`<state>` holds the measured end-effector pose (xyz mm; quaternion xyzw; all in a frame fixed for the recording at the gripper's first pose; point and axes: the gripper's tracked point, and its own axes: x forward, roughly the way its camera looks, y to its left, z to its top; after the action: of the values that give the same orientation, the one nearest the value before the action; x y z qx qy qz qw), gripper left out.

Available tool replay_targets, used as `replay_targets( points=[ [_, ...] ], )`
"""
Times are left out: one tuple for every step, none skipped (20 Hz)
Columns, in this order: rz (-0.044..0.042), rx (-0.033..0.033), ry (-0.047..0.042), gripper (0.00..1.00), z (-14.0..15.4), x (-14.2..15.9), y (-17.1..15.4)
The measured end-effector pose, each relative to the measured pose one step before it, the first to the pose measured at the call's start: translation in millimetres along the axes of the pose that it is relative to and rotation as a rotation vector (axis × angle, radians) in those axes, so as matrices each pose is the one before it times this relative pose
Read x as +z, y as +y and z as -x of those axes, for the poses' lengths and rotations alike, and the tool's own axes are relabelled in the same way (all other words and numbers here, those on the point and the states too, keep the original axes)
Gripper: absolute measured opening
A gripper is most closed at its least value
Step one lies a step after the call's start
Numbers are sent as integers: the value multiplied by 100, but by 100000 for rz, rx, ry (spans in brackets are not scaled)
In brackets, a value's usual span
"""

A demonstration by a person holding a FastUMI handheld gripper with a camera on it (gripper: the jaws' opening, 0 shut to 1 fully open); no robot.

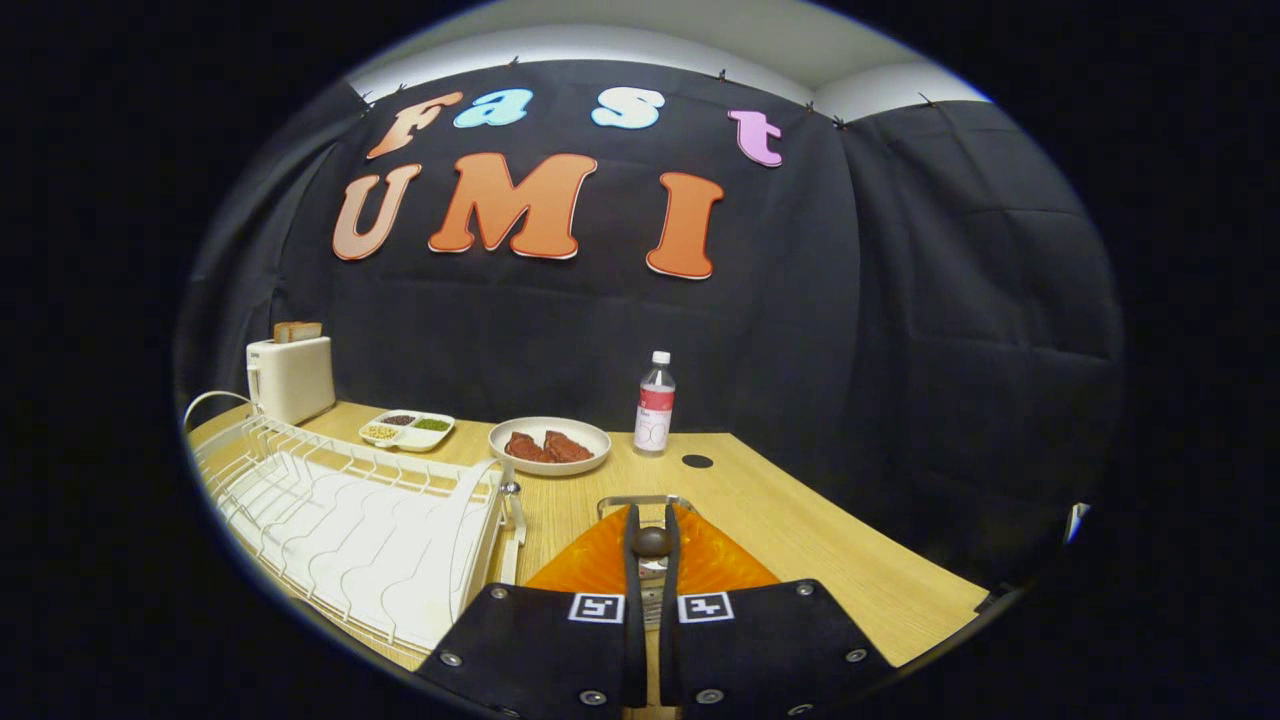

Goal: Take the plate from the dish rack, then take the spoon from the basket and place it into the plate.

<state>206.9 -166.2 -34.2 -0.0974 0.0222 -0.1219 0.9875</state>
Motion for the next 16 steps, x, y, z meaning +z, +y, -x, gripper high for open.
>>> replay_targets(
  points=[
    [-23, -363, -879, 5, 316, 787, -178],
    [91, -355, -968, 5, 392, 773, -288],
    [175, -341, -1586, 5, 380, 804, -234],
    [134, -267, -1787, 5, 346, 937, -279],
    [-286, -51, -1217, 5, 534, 853, -17],
    [475, -158, -1288, 5, 433, 743, -157],
    [635, -45, -1386, 5, 437, 785, -99],
    [389, -3, -1664, 5, 679, 863, -90],
    [-42, -130, -1027, 5, 656, 778, -101],
    [-449, 266, -1002, 5, 709, 755, -65],
    [-1016, 355, -1190, 5, 790, 745, 127],
    [-539, 808, -774, 5, 820, 667, 220],
    [-491, 903, -1003, 5, 910, 624, 319],
    [-436, 898, -1104, 5, 1013, 578, 270],
    [-423, 1216, -896, 5, 1161, 565, 436],
    [-407, 1443, -564, 5, 1103, 412, 502]
  ],
)
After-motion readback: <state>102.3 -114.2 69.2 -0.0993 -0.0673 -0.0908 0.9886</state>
